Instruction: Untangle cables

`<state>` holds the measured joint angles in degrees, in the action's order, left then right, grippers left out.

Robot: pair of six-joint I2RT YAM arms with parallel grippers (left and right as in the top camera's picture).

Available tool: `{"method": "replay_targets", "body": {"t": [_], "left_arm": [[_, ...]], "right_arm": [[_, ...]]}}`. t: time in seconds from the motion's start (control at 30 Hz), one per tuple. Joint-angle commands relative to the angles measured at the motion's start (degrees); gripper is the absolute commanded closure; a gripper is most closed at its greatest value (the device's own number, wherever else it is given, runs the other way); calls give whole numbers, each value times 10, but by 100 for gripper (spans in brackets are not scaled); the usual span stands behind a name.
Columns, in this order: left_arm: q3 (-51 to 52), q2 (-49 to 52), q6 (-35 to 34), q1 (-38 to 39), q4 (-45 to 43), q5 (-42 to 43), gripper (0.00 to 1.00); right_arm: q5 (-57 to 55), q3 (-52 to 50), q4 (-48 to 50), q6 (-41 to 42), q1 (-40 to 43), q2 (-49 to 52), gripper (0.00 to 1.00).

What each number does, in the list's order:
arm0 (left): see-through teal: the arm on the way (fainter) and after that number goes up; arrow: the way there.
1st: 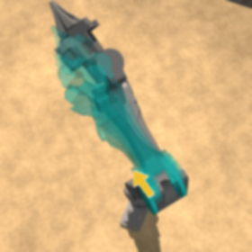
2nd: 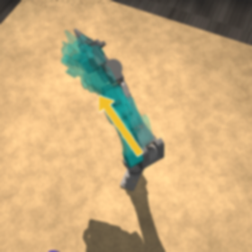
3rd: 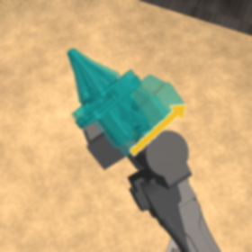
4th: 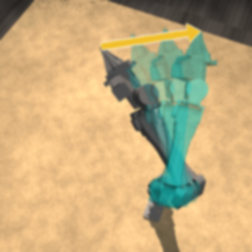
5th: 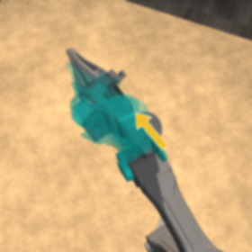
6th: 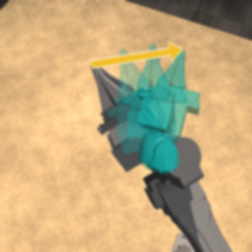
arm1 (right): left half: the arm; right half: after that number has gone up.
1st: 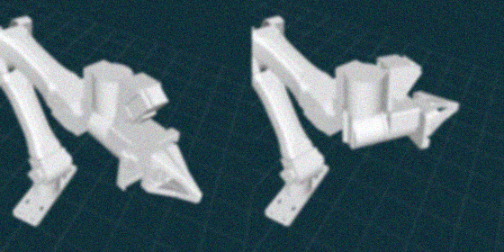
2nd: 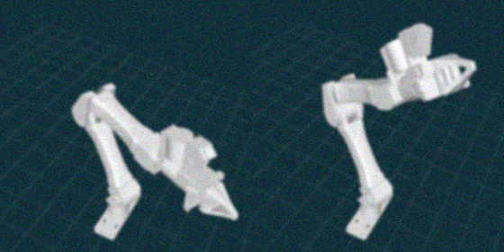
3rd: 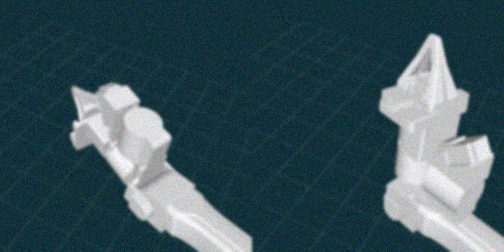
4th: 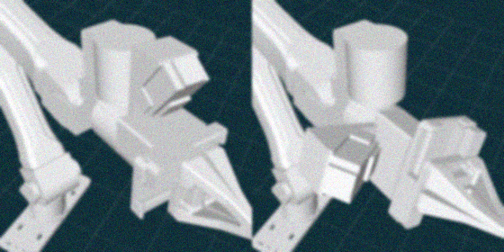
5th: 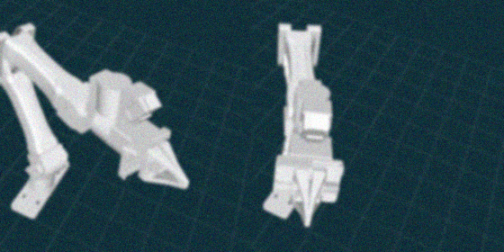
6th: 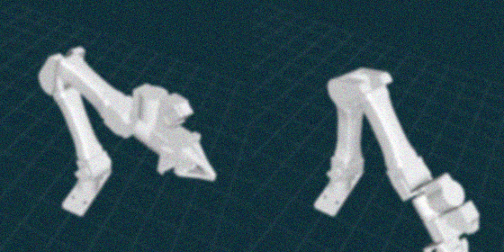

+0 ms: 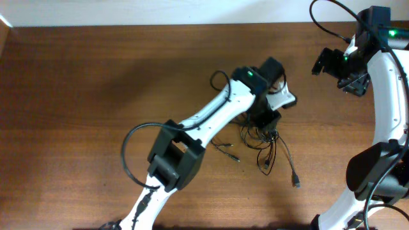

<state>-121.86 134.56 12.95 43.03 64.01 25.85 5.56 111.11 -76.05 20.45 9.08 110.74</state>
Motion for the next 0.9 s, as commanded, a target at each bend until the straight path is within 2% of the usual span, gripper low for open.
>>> {"method": "replay_targets", "body": {"t": [0.0,0.13,0.2,0.3,0.4,0.47,0.53,0.57,0.6,0.67,0.7,0.77,0.83,0.87], "left_arm": [[3,32,19,12,-6,-103,77],[3,78,19,11,-17,-183,81],[3,79,0,11,-24,-225,79],[-11,78,-38,9,-14,-242,78],[-76,78,-43,7,37,-241,70],[-80,78,-43,8,40,-193,64],[-79,80,-15,7,38,-84,60],[-79,80,-15,7,33,-74,57],[-79,80,-21,3,34,-74,65],[-79,80,-62,-19,40,-74,73],[-79,80,-129,-50,54,-74,74],[-71,80,-226,-68,76,-106,70],[-46,80,-287,-68,58,-106,71],[-44,81,-295,-68,50,-85,70]], "right_arm": [[7,8,-7,-23,-1,-6,1],[7,8,-8,-23,-1,-6,1],[7,8,-7,-23,-1,-6,1],[7,8,-3,-23,-1,-6,1],[7,6,-2,-23,-1,-6,1],[7,1,0,-23,-1,-6,1],[7,-7,2,-23,-1,-5,1],[16,-13,0,-36,-1,-5,1],[50,-24,-7,-74,-4,-5,0],[52,-50,-13,-83,-12,-5,1],[54,-85,-6,-83,-23,-5,3],[80,-122,18,-116,-43,-5,4],[77,-137,26,-126,-61,-4,3],[77,-137,26,-126,-62,-4,4]]}}
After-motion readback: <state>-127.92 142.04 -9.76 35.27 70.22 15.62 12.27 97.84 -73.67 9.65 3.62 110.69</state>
